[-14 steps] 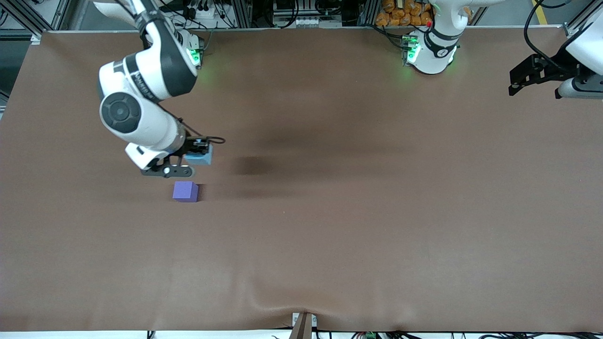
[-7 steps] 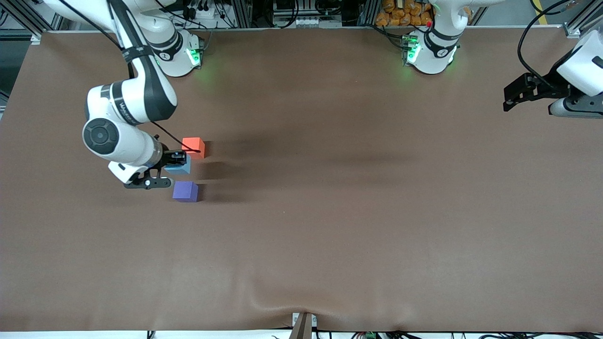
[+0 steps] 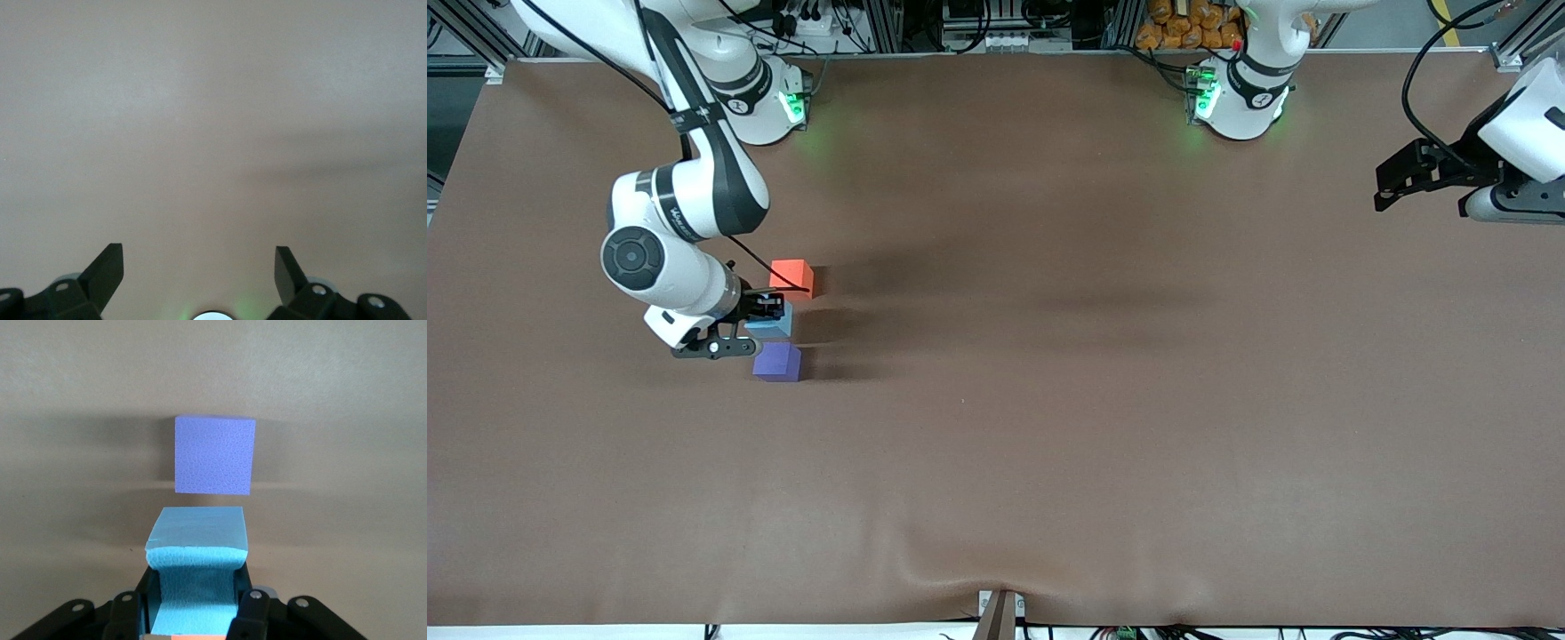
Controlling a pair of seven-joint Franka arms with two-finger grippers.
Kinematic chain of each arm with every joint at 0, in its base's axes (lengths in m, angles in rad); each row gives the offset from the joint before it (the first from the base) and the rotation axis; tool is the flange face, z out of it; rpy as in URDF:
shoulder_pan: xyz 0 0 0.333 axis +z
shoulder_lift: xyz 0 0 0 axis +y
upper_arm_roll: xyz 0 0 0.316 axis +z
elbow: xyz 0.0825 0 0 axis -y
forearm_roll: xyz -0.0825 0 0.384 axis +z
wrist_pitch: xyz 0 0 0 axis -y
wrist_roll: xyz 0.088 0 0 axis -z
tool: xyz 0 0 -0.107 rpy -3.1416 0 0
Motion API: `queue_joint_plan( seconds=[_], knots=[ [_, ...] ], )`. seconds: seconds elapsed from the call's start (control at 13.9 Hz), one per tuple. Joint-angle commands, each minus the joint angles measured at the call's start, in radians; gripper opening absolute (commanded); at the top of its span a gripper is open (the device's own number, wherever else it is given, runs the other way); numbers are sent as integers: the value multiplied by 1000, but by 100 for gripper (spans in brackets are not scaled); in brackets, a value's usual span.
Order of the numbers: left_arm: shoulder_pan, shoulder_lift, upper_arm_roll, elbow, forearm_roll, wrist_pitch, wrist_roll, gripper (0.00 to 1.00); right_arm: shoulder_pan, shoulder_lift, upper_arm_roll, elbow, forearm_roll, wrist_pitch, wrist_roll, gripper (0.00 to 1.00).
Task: Place blue block between orange and purple blocks
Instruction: 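Lower the blue block between the orange and purple blocks, open the right gripper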
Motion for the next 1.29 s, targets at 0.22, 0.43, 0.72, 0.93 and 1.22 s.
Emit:
queue_joint_plan(
  seconds=[0.22, 0.43, 0.72, 0.93, 1.22],
  knots=[
    [23, -12, 4, -11, -24, 12, -11, 100, -12, 15, 12, -63, -17, 98, -45, 0],
    [20, 5, 4, -11, -21, 29, -9, 100, -21, 26, 12, -74, -17, 120, -85, 0],
    [21, 10, 4, -9, -23, 30, -11, 100, -24, 37, 12, -126, -16, 206, -86, 0],
    [21, 11, 2, -12, -23, 30, -12, 100, -39, 49, 13, -129, -10, 214, -83, 0],
    [23, 16, 4, -6, -40, 30, -12, 100, -39, 63, 13, -132, -1, 230, -82, 0]
  ],
)
